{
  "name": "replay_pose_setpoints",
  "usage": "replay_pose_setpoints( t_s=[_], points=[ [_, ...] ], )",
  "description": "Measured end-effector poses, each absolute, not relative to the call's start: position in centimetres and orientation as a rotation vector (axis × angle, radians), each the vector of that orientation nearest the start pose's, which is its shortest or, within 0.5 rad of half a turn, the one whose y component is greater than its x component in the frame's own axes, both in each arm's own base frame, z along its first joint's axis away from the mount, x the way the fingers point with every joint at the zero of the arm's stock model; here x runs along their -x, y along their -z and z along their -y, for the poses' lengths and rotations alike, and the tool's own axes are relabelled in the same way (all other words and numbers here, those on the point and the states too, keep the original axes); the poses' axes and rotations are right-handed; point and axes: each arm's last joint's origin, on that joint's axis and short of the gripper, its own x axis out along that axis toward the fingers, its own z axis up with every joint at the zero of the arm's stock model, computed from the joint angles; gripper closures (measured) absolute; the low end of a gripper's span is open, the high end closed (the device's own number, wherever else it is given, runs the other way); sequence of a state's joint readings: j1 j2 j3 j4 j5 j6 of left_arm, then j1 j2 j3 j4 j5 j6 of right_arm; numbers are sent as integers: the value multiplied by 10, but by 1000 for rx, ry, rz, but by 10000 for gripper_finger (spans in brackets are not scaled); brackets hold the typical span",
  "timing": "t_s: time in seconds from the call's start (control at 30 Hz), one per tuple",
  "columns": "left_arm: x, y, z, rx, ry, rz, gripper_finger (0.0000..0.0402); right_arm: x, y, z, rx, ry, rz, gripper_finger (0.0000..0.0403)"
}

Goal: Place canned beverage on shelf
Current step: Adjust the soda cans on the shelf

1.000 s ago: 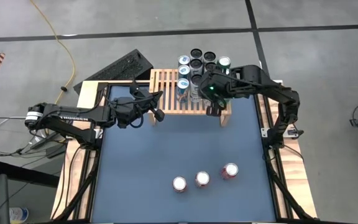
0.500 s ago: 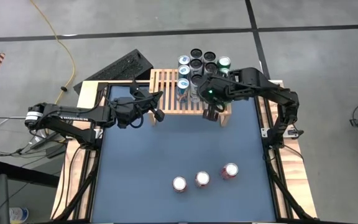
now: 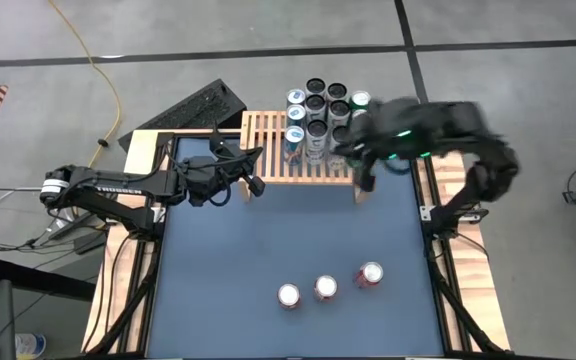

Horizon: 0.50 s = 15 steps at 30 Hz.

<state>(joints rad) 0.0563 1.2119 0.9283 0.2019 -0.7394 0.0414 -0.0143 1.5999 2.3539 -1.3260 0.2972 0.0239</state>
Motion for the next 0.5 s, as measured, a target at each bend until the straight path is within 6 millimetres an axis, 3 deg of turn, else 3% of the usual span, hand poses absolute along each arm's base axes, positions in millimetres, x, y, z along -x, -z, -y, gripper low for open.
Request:
replay_pose_setpoints(
  t_s=[0.07,0.17,0.3,0.4,0.5],
  points=[
    [-267,-332,-35,-70,-793,-100,401,-215,-552,11,109,302,-396,403],
    [-267,-332,-36,-66,-781,-97,401,-161,-573,13,127,344,-277,403],
    [-267,-332,-37,-66,-775,-99,401,-102,-567,15,10,445,-302,403],
    [-267,-332,-38,-62,-777,-96,401,-99,-549,17,-54,570,-376,403],
    [-267,-333,-40,-61,-784,-89,401,-127,-513,18,-53,619,-576,403]
  ],
)
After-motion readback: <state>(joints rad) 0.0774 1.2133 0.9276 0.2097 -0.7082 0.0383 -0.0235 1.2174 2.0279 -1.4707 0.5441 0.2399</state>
